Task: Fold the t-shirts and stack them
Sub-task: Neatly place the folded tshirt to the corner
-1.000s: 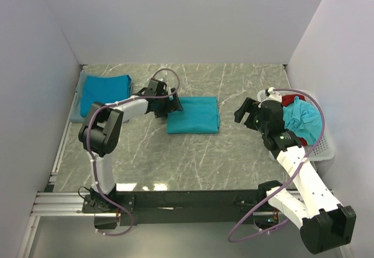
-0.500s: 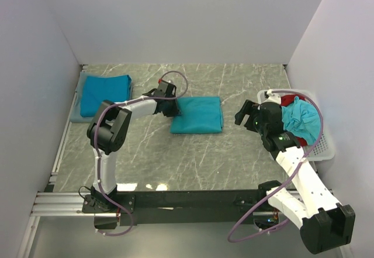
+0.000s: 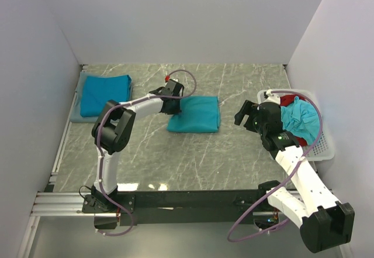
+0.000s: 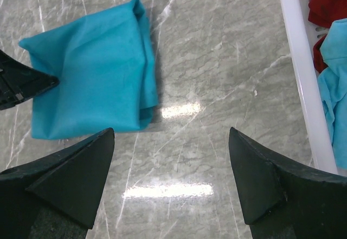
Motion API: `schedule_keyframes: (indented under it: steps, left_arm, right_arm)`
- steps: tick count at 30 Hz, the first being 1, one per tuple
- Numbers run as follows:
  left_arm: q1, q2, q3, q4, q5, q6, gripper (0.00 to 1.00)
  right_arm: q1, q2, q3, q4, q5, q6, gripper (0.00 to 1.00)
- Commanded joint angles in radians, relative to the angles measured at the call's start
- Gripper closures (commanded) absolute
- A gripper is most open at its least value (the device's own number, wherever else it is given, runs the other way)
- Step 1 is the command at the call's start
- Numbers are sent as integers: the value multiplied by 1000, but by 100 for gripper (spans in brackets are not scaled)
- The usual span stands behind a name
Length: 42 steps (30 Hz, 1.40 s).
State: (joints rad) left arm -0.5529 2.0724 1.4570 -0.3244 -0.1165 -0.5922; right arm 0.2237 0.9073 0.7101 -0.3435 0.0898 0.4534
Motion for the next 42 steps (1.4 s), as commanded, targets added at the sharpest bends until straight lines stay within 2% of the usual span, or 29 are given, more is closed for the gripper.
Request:
schedule_keyframes:
  steps: [1, 10, 14, 19, 26, 31, 42]
  left_arm:
    - [4, -98, -29, -50, -187, 190, 100]
    - [18, -195, -116, 53, -455, 478, 100]
    - [34, -212, -155, 133, -508, 653, 100]
    - [102, -284, -187, 159, -468, 721, 100]
    - [189, -406, -231, 223, -390, 923, 100]
    - [295, -440, -181, 183, -318, 943, 100]
    - [380, -537, -119, 147, -279, 971, 100]
  right_arm:
    - [-1, -7, -14, 41, 22, -9, 8]
    - [-3, 1, -18, 44, 21, -9, 8]
    - [-3, 11, -26, 57, 22, -10, 8]
    - [-3, 28, -21, 61, 14, -10, 8]
    - [-1, 74, -11, 67, 8, -12, 8]
    - [-3, 62, -18, 64, 39, -7, 8]
    - [-1, 79, -23, 63, 42, -2, 8]
